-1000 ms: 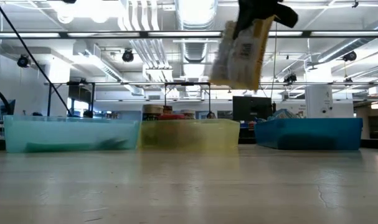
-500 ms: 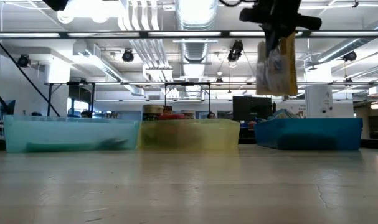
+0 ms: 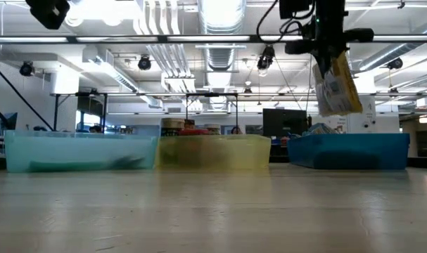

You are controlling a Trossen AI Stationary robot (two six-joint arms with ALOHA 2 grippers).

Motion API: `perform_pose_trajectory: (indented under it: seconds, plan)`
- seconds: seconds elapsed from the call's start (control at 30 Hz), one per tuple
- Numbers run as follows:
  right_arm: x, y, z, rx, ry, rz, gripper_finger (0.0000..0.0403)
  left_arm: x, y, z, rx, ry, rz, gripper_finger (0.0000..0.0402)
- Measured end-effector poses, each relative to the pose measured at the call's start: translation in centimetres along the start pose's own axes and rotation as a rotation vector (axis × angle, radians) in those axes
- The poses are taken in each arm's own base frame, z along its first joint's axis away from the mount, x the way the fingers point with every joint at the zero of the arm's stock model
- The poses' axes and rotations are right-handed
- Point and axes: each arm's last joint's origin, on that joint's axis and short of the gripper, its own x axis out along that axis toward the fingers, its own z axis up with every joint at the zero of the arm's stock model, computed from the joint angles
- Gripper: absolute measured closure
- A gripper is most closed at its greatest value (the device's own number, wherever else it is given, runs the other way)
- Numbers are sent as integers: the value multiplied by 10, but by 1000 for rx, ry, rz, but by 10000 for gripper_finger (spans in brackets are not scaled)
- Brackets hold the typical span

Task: Pick & Place Food Item
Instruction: Put the yellow noodle pack into the blue bin

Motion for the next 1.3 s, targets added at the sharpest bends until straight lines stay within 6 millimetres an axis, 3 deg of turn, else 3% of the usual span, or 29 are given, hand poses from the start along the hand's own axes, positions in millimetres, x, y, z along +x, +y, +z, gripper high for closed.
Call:
perform_pose_trajectory:
  seconds: [0.37, 0.67, 1.07, 1.3]
  plan:
    - [53, -13, -5, 35, 115, -151, 384, 0, 2, -7, -24, 10, 0, 132]
    - [98, -7, -22, 103, 101, -111, 384, 0, 2, -7, -25, 10, -1, 132]
    - [128, -15, -50, 162, 126, -177, 384, 0, 2, -7, -25, 10, -1, 133]
    - [139, -10, -56, 174, 123, -109, 384, 0, 2, -7, -24, 11, -1, 133]
